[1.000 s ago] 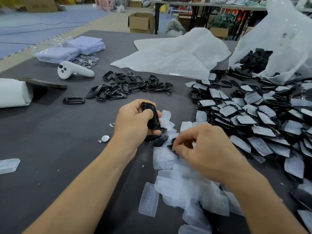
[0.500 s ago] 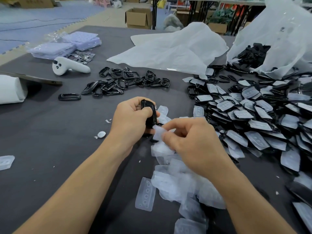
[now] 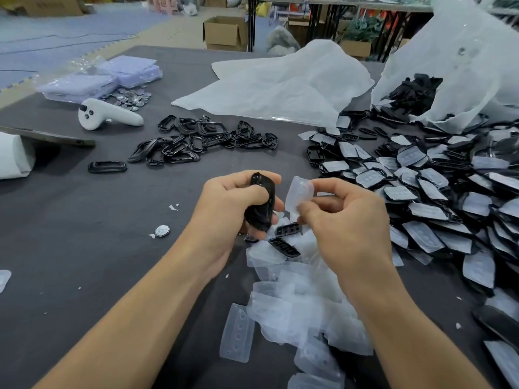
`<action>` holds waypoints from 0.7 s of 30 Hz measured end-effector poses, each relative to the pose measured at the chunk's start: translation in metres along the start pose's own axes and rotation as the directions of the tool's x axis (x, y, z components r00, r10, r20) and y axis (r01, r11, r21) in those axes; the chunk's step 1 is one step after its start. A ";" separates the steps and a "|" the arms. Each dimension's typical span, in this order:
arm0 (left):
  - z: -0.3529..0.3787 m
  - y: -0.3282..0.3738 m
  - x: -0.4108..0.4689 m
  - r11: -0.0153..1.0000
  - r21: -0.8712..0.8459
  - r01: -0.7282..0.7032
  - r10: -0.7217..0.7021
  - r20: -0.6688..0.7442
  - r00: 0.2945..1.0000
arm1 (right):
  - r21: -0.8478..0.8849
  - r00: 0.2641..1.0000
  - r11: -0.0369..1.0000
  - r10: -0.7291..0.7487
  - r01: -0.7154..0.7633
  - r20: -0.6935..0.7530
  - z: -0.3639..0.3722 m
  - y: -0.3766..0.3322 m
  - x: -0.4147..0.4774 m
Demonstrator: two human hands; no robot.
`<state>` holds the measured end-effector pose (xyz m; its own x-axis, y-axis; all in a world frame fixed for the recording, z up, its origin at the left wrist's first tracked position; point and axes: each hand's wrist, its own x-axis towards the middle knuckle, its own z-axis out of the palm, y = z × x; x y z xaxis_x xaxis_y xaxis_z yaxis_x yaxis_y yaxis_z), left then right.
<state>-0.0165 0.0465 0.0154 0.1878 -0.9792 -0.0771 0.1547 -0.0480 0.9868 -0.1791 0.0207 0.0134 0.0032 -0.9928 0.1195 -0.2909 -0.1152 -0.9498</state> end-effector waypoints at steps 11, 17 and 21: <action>0.000 -0.002 -0.002 0.997 0.010 0.080 -0.080 0.104 0.991 | 0.019 0.994 0.999 -0.052 0.050 0.101 0.001 -0.004 -0.002; 0.002 -0.003 -0.003 0.998 0.066 0.019 -0.028 0.138 0.990 | 0.144 0.990 0.985 -0.109 0.096 0.086 -0.002 -0.005 0.000; 0.003 -0.004 -0.003 0.996 0.082 0.022 -0.032 0.134 0.991 | 0.203 0.996 0.978 -0.068 0.056 0.054 -0.003 -0.005 0.002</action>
<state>-0.0210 0.0490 0.0123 0.0515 -0.9947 -0.0893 0.0791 -0.0851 0.9932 -0.1802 0.0191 0.0195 0.0749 -0.9830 0.1678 -0.0901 -0.1742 -0.9806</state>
